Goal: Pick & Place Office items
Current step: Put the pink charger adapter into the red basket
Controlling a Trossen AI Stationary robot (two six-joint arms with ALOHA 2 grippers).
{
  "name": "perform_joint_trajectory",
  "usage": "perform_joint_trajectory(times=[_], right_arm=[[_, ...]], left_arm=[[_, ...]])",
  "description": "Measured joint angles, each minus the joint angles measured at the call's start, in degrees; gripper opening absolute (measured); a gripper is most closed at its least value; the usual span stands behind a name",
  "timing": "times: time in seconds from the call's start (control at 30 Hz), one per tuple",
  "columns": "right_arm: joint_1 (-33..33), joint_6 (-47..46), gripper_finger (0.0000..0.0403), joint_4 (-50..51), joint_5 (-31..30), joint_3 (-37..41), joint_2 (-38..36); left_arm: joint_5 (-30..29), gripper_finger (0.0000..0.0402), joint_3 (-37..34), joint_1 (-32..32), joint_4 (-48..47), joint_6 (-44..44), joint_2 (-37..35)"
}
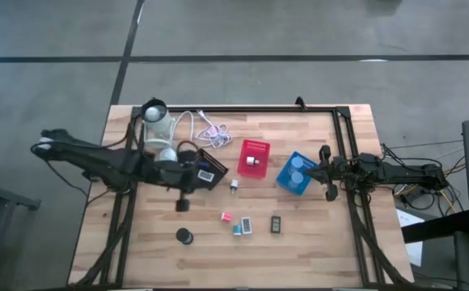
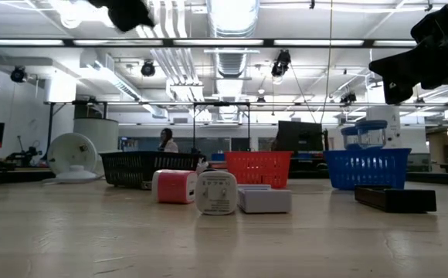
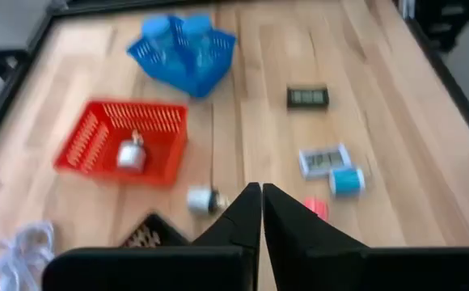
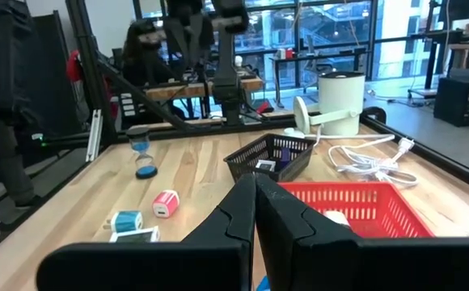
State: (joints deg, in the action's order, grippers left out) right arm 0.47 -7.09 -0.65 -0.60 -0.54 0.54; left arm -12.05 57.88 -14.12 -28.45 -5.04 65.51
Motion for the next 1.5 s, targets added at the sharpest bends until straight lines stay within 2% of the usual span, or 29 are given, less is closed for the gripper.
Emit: perform_joint_trajectory(times=[0.1,0.23,0.5,0.77,0.97,1.13,1.5], right_arm=[[0.0,0.0,0.0008,0.1,0.0,0.0,0.0],[0.0,0.0,0.0008,0.1,0.0,0.0,0.0],[0.0,0.2,0.0008,0.1,0.0,0.0,0.0],[0.0,0.0,0.0008,0.2,0.0,0.0,0.0],[0.0,0.0,0.0008,0.1,0.0,0.0,0.0],[0.0,0.2,0.0008,0.1,0.0,0.0,0.0],[0.0,0.2,0.0008,0.1,0.0,0.0,0.0]], left_arm=[[0.0,0.0030,4.5,-0.3,-3.1,0.3,6.3],[3.3,0.0054,9.8,-0.3,-6.3,-0.5,13.0],[10.3,0.0140,15.6,-1.3,-9.1,-1.8,24.3],[11.1,0.0241,17.0,-2.2,-10.8,-3.9,31.8],[13.1,0.0294,16.9,-2.2,-11.1,-3.7,36.1],[14.4,0.0312,16.9,-2.2,-9.9,-2.7,39.0],[16.0,0.0310,16.9,-1.5,-6.5,-0.3,42.6]])
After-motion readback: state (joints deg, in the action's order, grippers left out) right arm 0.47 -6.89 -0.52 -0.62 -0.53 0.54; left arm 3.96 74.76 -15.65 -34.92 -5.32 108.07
